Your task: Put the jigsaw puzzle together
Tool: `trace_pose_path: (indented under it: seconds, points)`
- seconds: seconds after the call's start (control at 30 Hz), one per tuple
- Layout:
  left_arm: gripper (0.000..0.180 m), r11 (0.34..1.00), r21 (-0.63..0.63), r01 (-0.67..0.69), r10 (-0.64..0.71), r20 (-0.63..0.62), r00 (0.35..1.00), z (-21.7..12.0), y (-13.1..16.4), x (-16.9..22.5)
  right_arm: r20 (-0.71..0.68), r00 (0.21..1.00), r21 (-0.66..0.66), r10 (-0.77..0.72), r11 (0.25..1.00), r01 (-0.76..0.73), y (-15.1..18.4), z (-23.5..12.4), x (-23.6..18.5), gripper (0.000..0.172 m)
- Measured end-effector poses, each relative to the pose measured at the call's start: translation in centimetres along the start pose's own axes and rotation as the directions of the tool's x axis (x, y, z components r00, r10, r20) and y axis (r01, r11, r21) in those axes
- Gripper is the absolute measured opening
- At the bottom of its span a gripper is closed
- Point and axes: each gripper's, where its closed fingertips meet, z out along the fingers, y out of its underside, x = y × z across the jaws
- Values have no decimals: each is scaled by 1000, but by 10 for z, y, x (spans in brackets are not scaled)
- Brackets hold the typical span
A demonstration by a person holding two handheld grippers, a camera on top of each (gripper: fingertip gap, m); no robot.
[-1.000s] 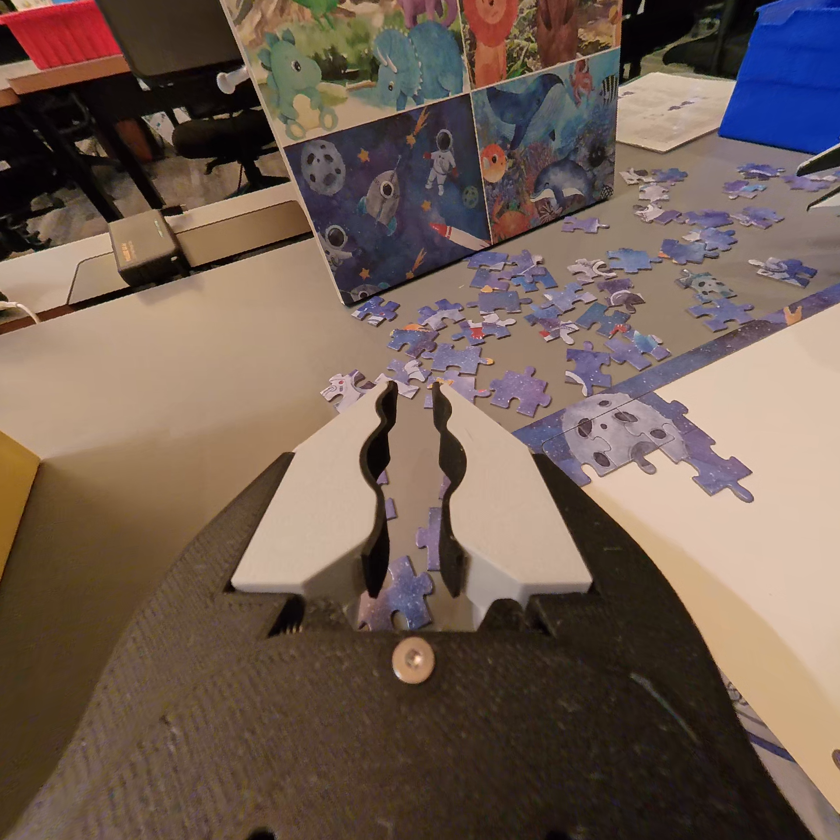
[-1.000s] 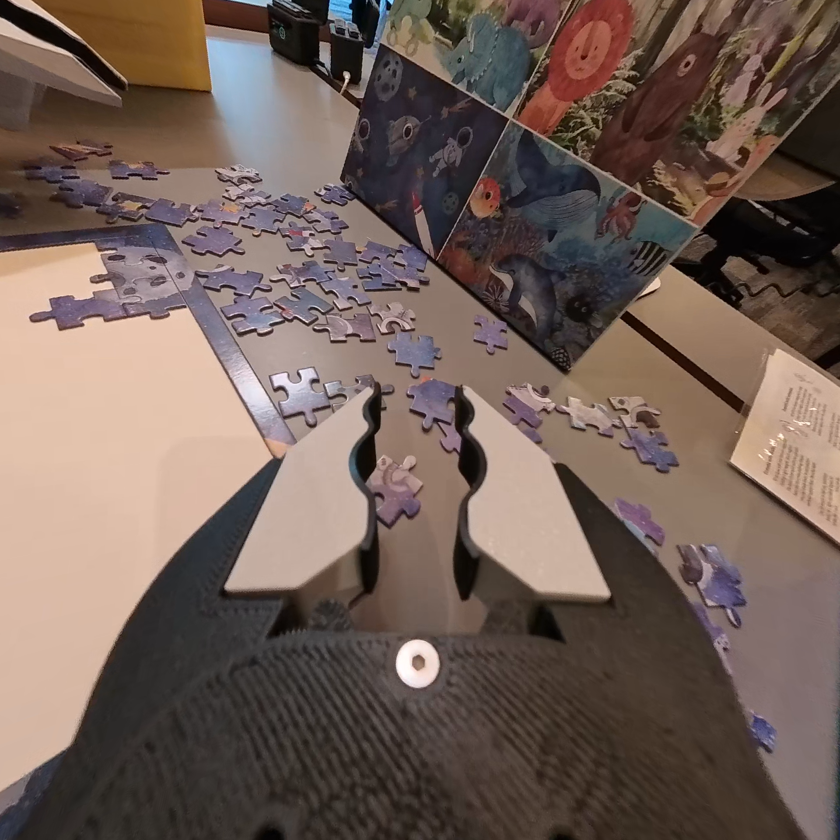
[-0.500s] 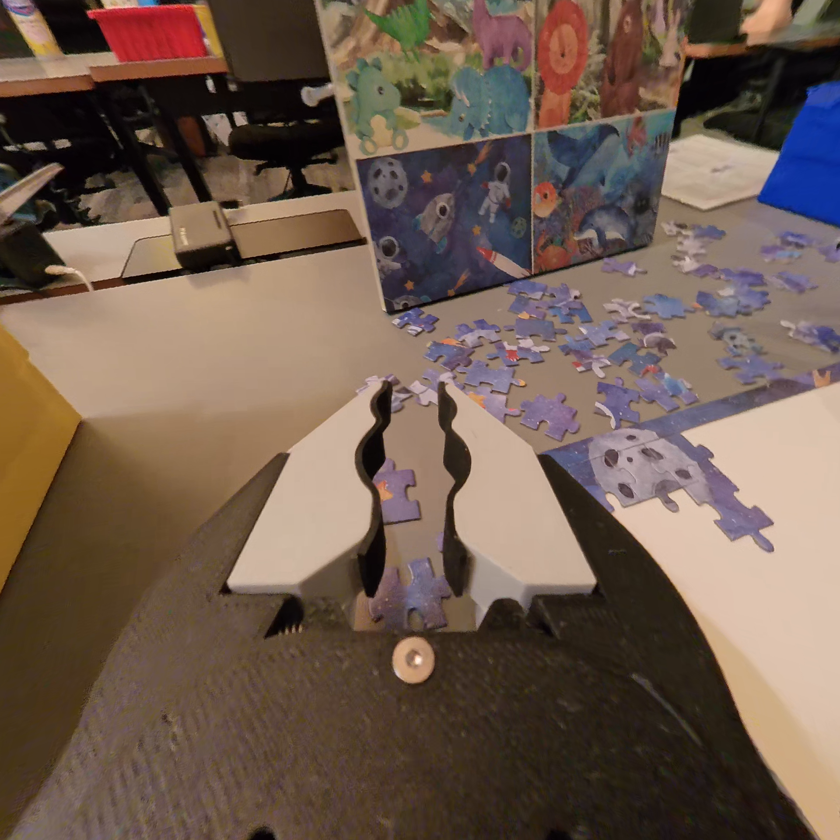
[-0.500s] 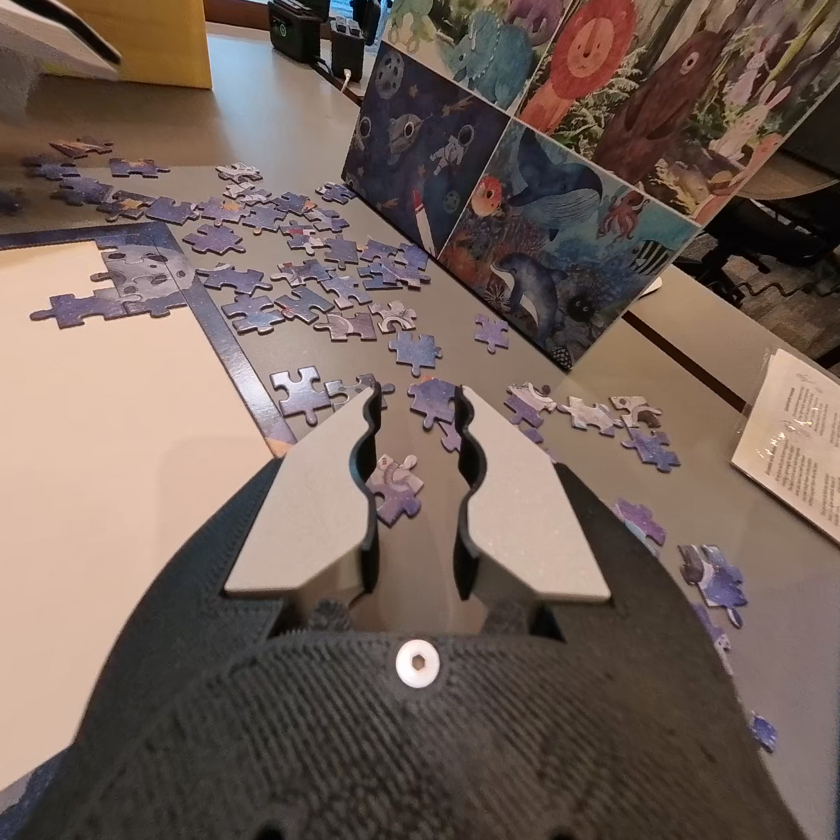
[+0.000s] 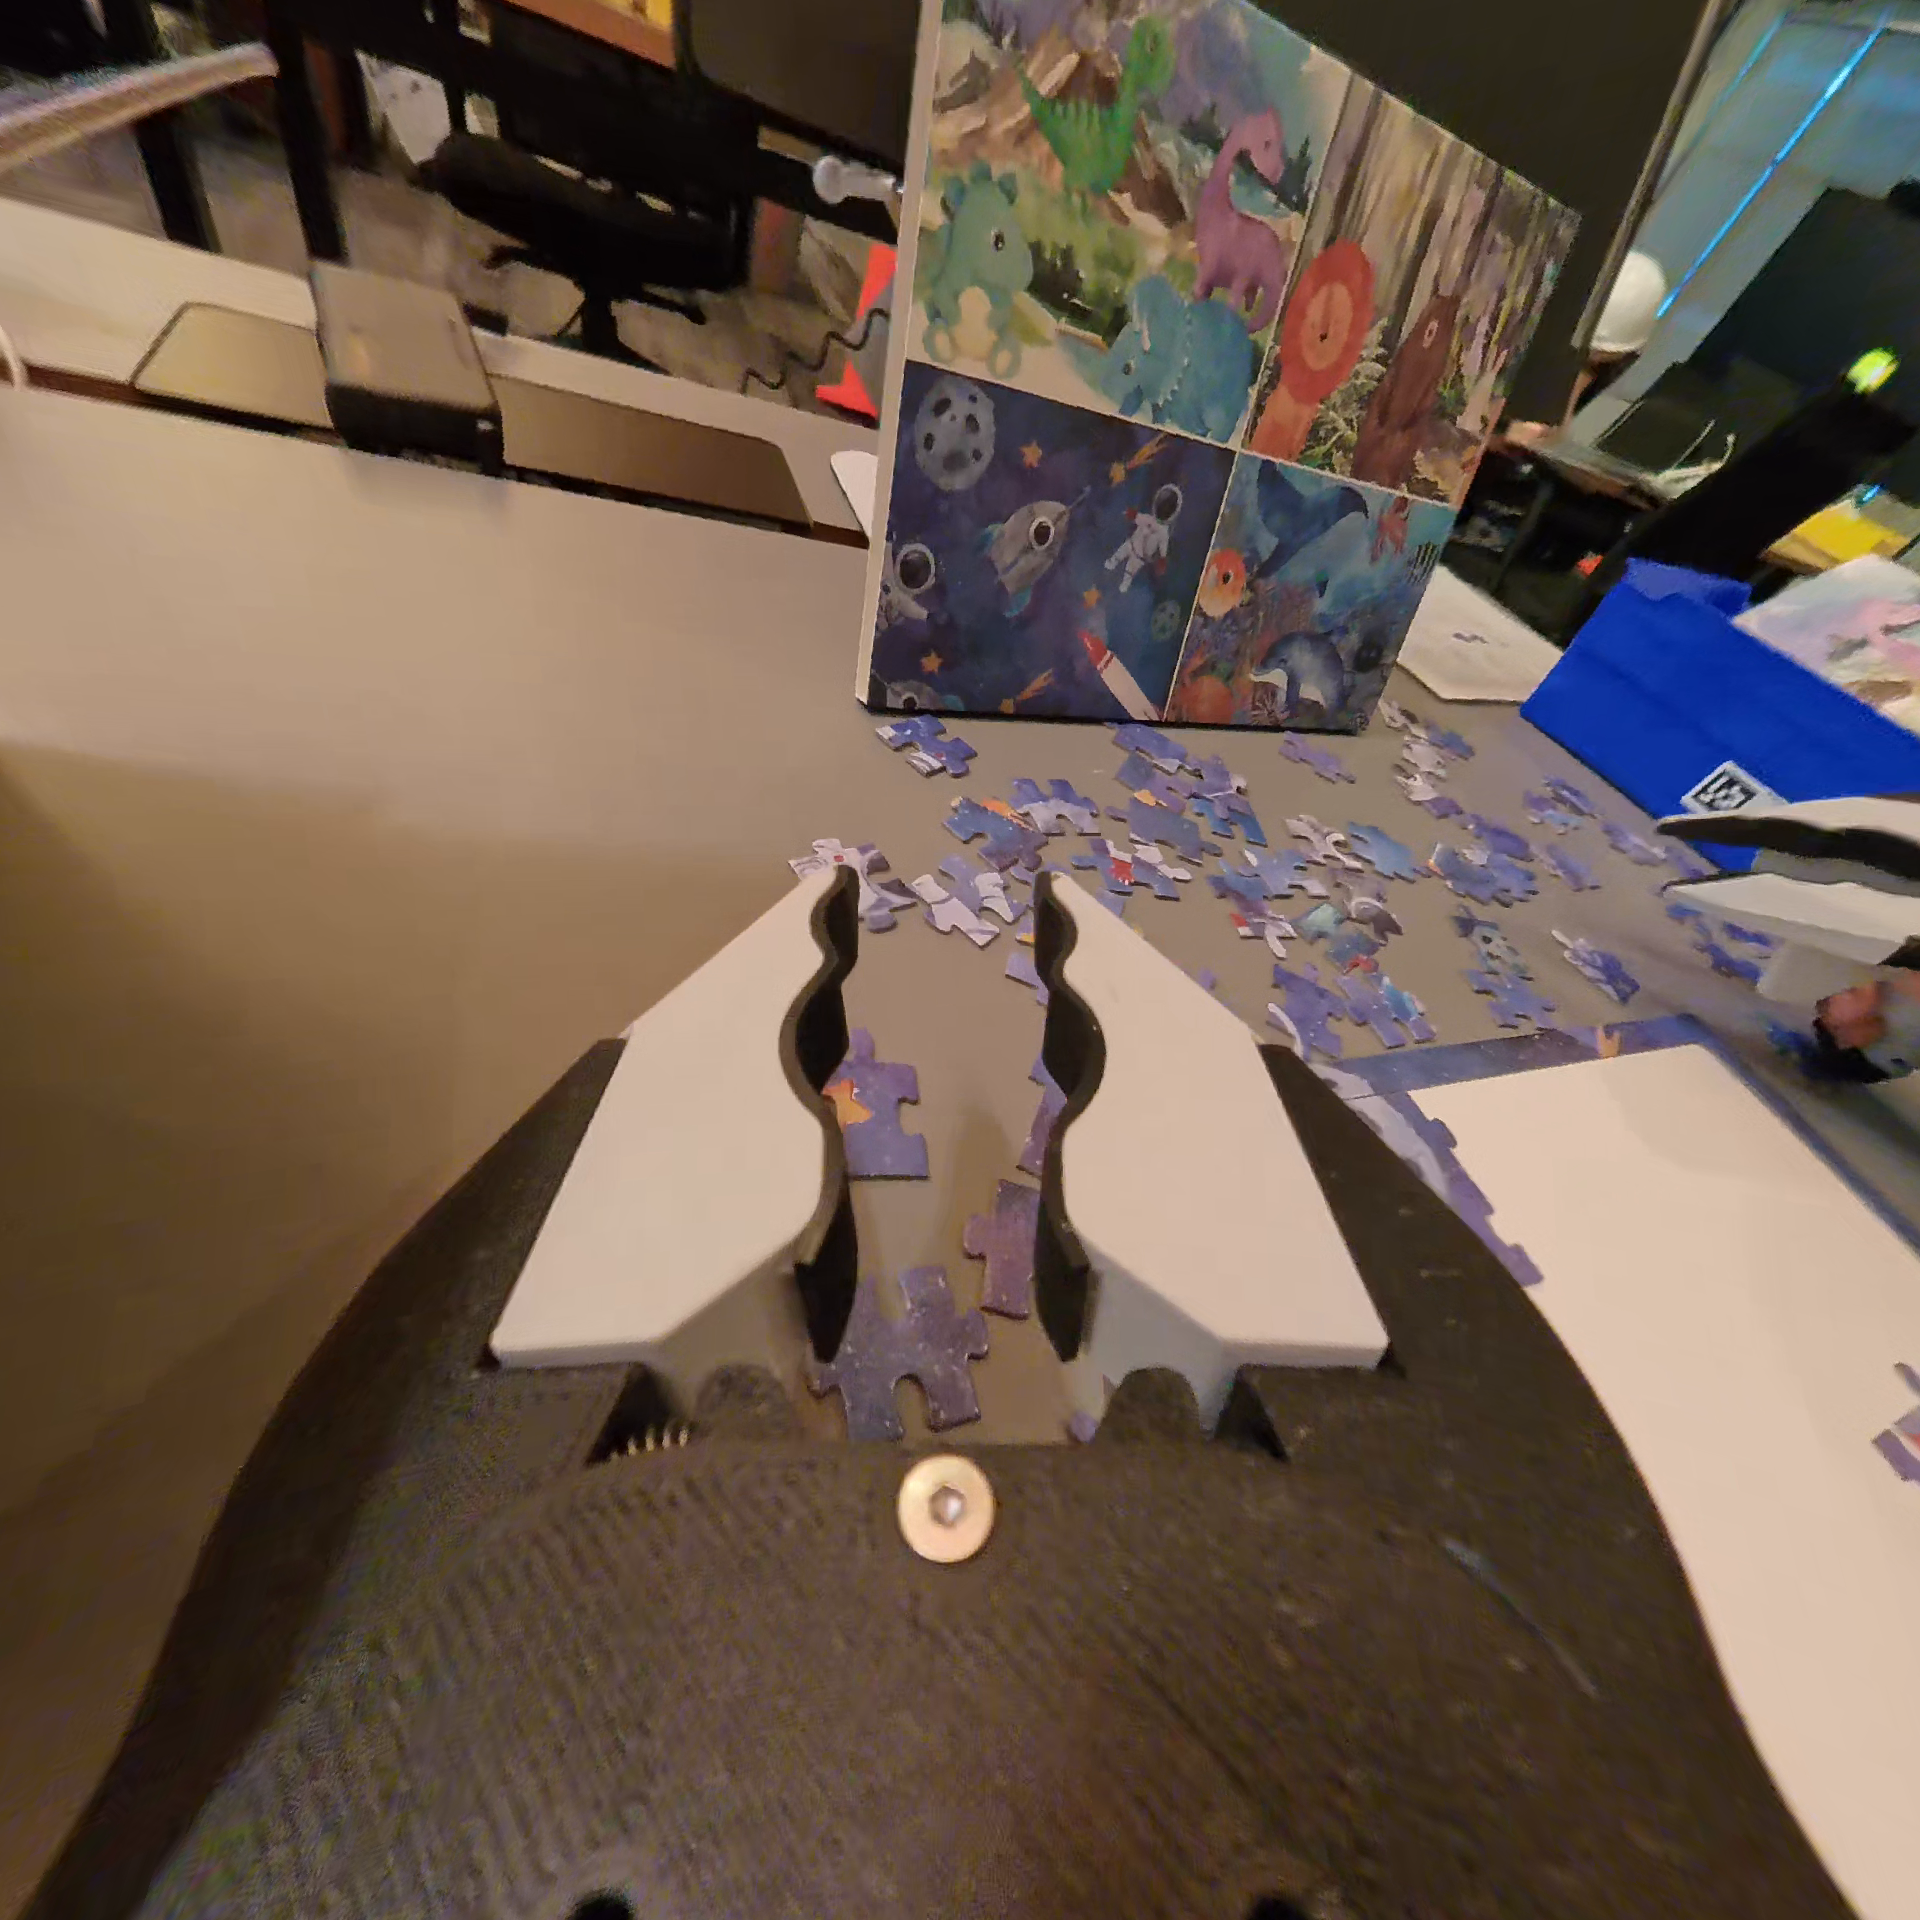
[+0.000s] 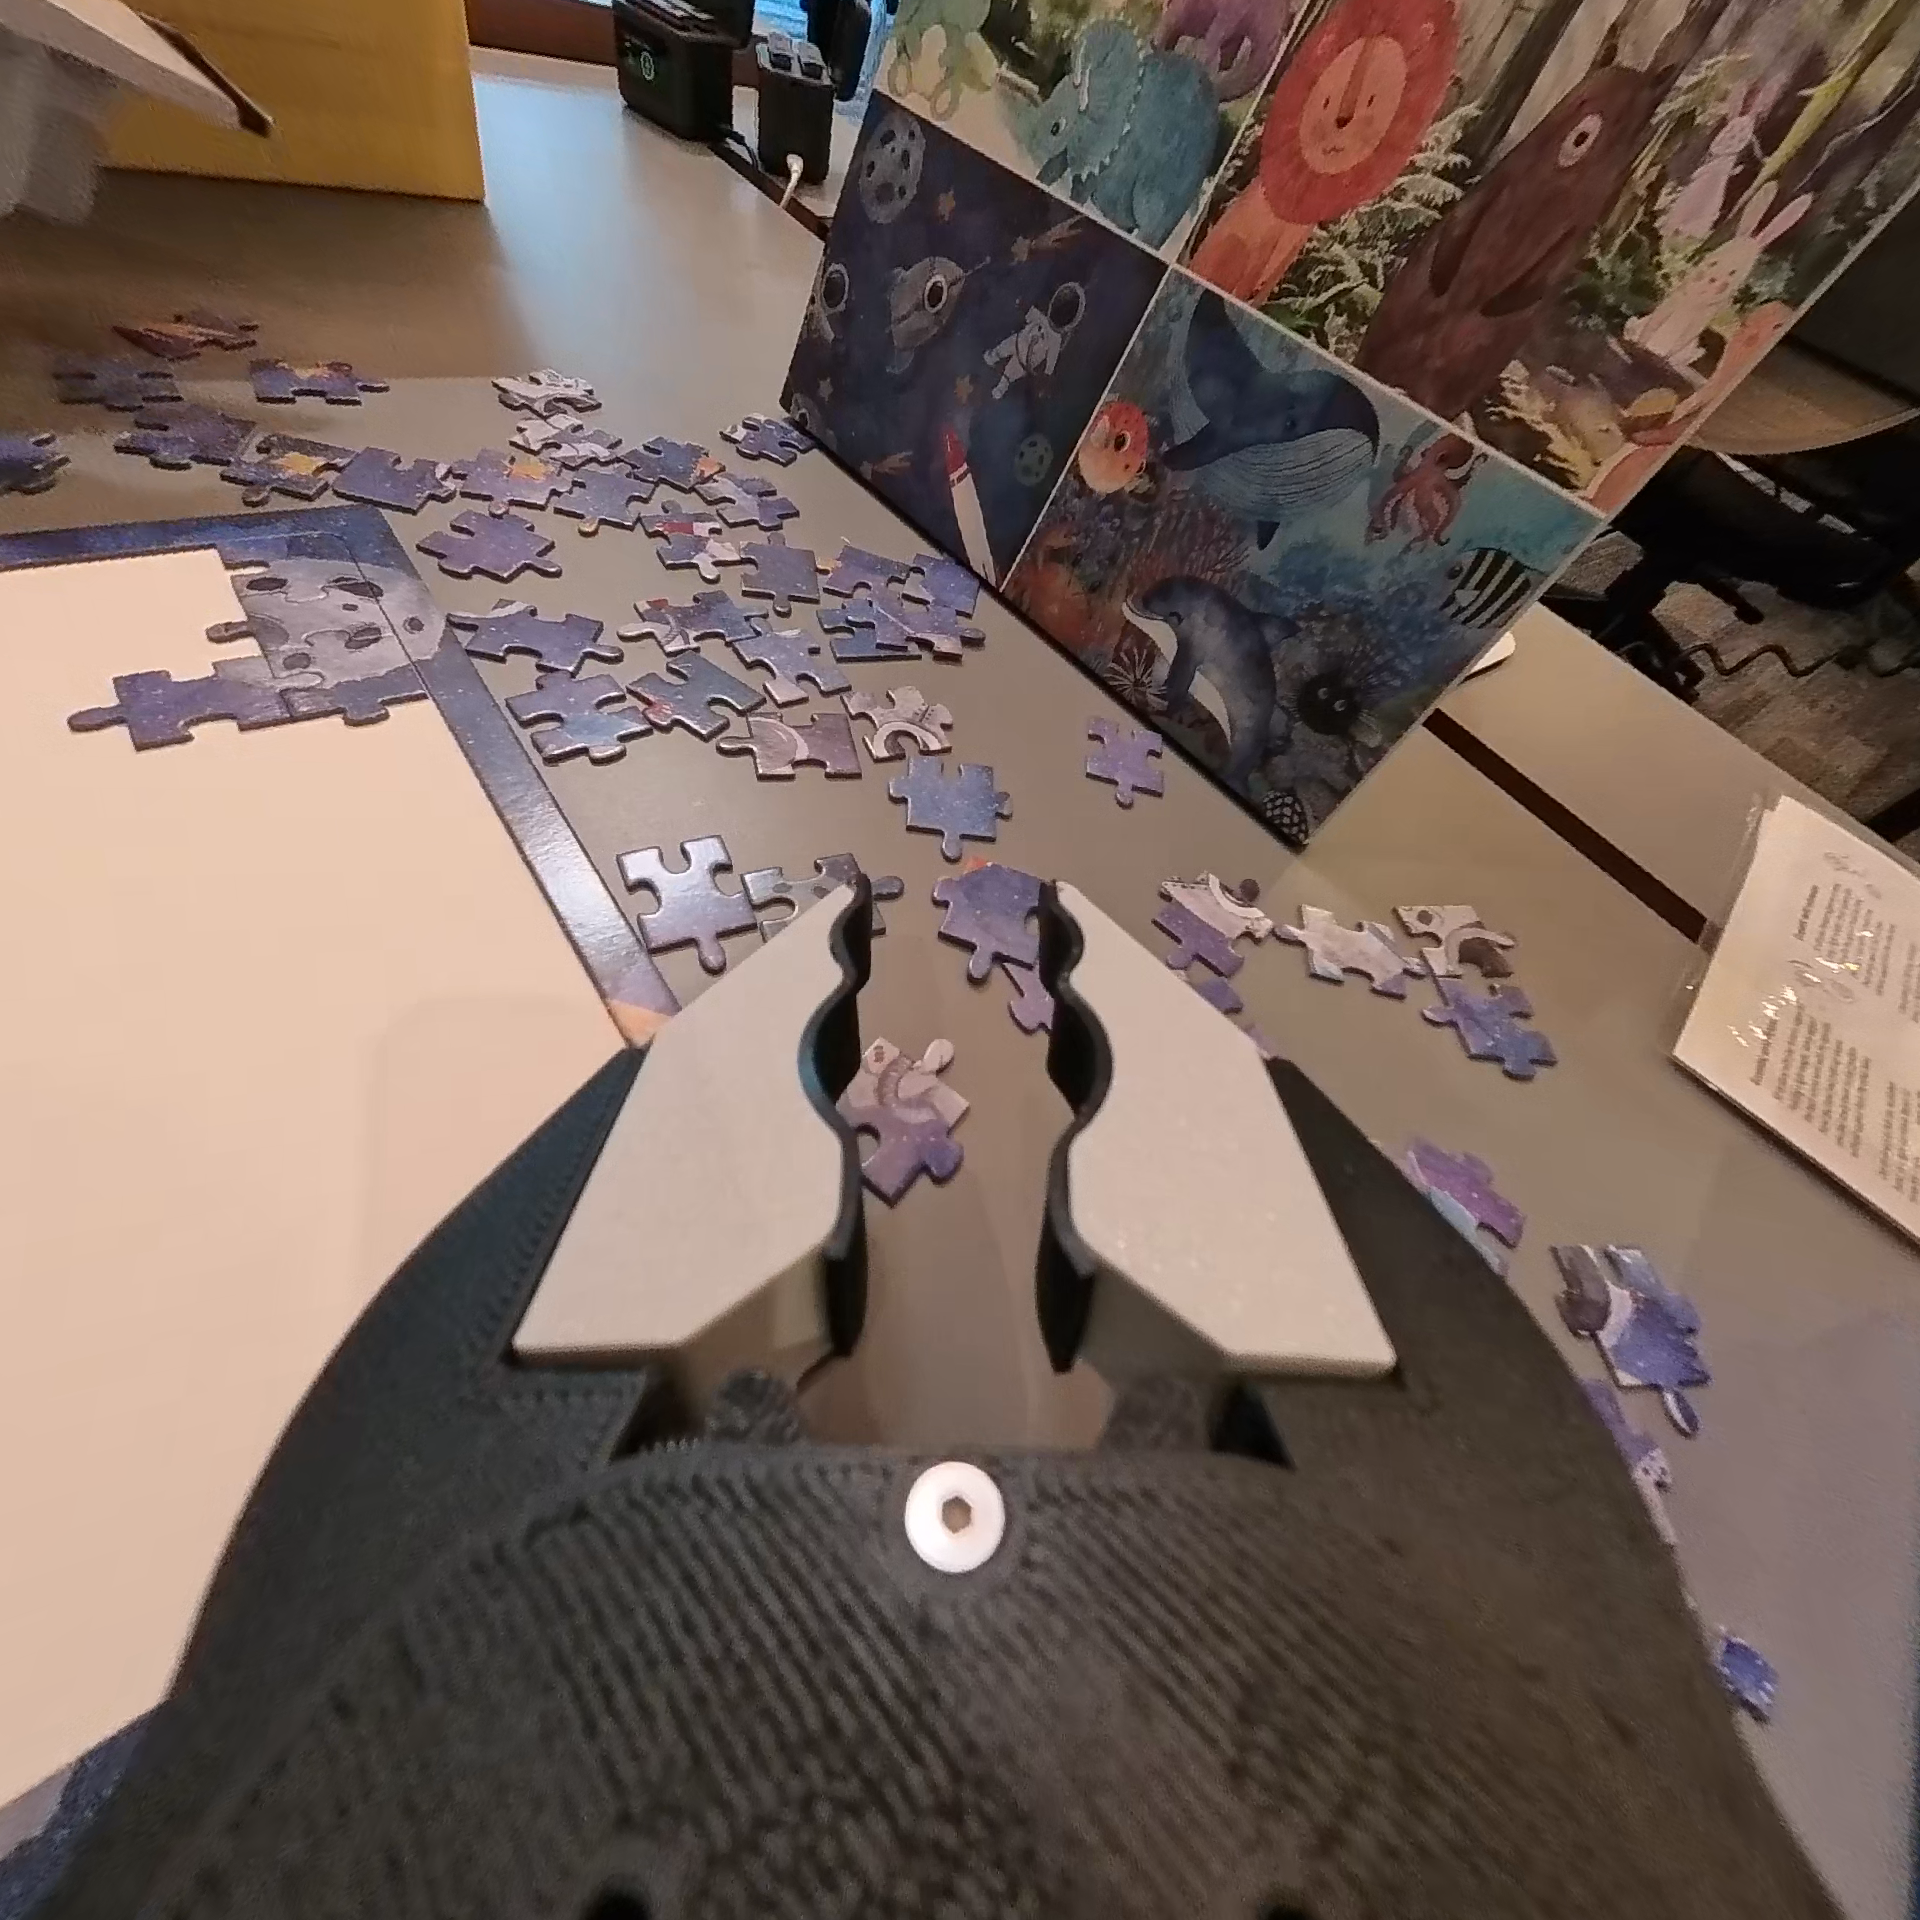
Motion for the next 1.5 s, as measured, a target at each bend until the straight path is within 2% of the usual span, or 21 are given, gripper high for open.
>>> trace_pose_path:
  seconds: [0.1,0.53,1.5]
  points:
    - [30,998,-6,-64,64,8,998,1,0,5,0,1000,-1,-3,1000,3,0,0,0,31]
    - [30,987,-55,-154,155,17,988,6,7,13,-1,1000,0,-2,1000,2,0,0,0,30]
    - [31,985,-91,-147,147,-3,989,8,12,15,-3,1000,-5,-3,1000,3,1,0,0,29]
